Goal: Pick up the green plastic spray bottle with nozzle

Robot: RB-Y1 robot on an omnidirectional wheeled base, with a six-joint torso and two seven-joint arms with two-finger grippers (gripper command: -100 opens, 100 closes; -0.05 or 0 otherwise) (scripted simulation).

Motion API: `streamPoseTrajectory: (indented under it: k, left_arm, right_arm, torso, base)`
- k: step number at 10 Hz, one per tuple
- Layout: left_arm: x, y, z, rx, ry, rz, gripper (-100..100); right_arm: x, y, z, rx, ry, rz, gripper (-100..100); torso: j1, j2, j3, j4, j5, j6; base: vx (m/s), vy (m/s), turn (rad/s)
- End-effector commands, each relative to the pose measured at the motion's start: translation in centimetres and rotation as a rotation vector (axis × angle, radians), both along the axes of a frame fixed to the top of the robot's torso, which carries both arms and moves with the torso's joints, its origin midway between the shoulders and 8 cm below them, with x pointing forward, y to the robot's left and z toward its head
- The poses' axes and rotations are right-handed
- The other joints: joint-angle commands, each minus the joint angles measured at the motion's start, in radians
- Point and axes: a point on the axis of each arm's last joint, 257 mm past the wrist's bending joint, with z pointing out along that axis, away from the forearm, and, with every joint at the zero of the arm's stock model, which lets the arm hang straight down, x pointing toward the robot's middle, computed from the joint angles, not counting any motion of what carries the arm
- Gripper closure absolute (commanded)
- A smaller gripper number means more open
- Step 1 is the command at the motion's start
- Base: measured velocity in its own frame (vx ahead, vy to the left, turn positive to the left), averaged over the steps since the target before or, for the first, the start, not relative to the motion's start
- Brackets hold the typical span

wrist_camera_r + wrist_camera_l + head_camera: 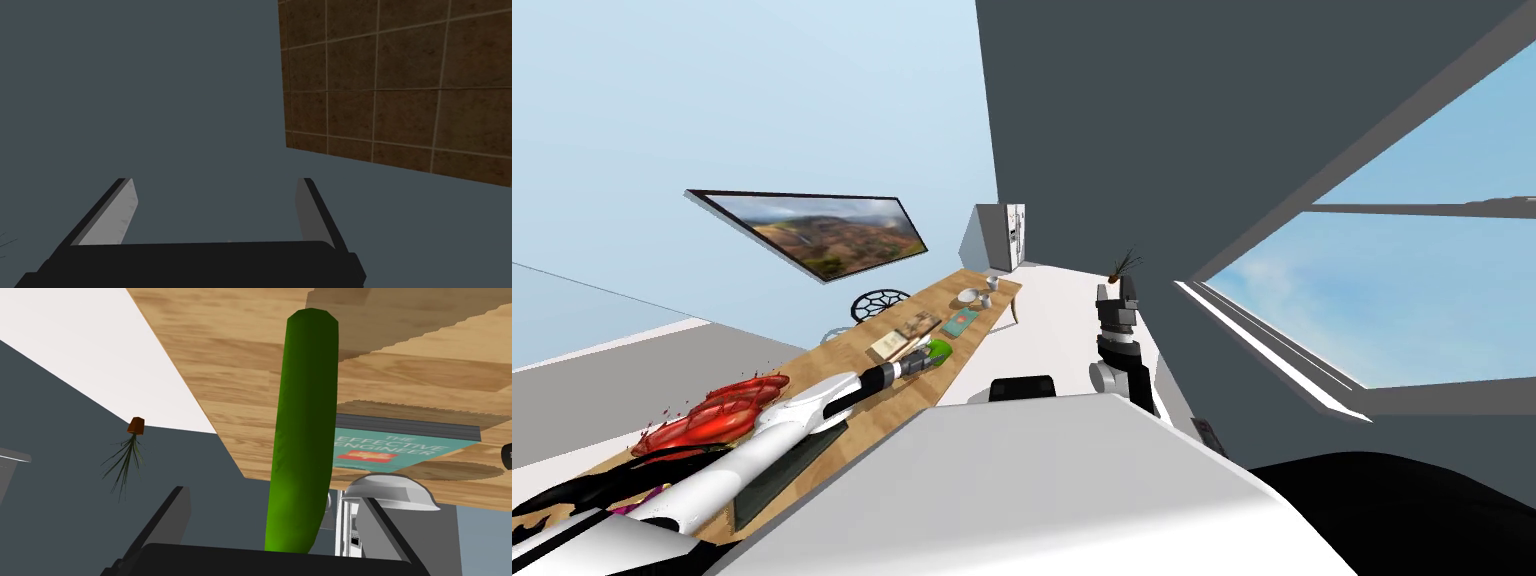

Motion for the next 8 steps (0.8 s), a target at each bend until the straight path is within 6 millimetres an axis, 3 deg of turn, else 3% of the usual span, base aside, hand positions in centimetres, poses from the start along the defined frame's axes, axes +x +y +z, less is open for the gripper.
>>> streamPoseTrajectory:
  k: [1, 2, 6, 8]
  left_arm:
    - [0.1, 0.8, -0.5, -0.001, 0.003, 0.028, -100]
    - [-0.2, 2.1, -0.6, -0.008, 0.009, 0.073, -100]
    - [-0.3, 4.2, -0.8, -0.009, 0.012, 0.135, -100]
    - [-0.3, 5.8, -0.9, -0.01, 0.009, 0.185, -100]
  right_arm:
    - [0.0, 0.0, 0.0, 0.0, 0.0, 0.0, 0]
    - [0.0, 0.0, 0.0, 0.0, 0.0, 0.0, 0]
    - [0.0, 0.0, 0.0, 0.0, 0.0, 0.0, 0]
    - [0.0, 0.0, 0.0, 0.0, 0.0, 0.0, 0]
  torso:
    - [0.0, 0.0, 0.0, 0.0, 0.0, 0.0]
    - [0.001, 0.0, 0.0, 0.0, 0.0, 0.001]
    - [-0.001, -0.002, -0.001, 0.0, 0.0, 0.0]
    - [0.0, -0.003, -0.002, -0.001, 0.0, 0.001]
  base:
    - [-0.137, 0.027, -0.36]
    - [-0.106, 0.031, -0.202]
    - [-0.075, -0.002, -0.128]
    - [-0.096, -0.004, -0.292]
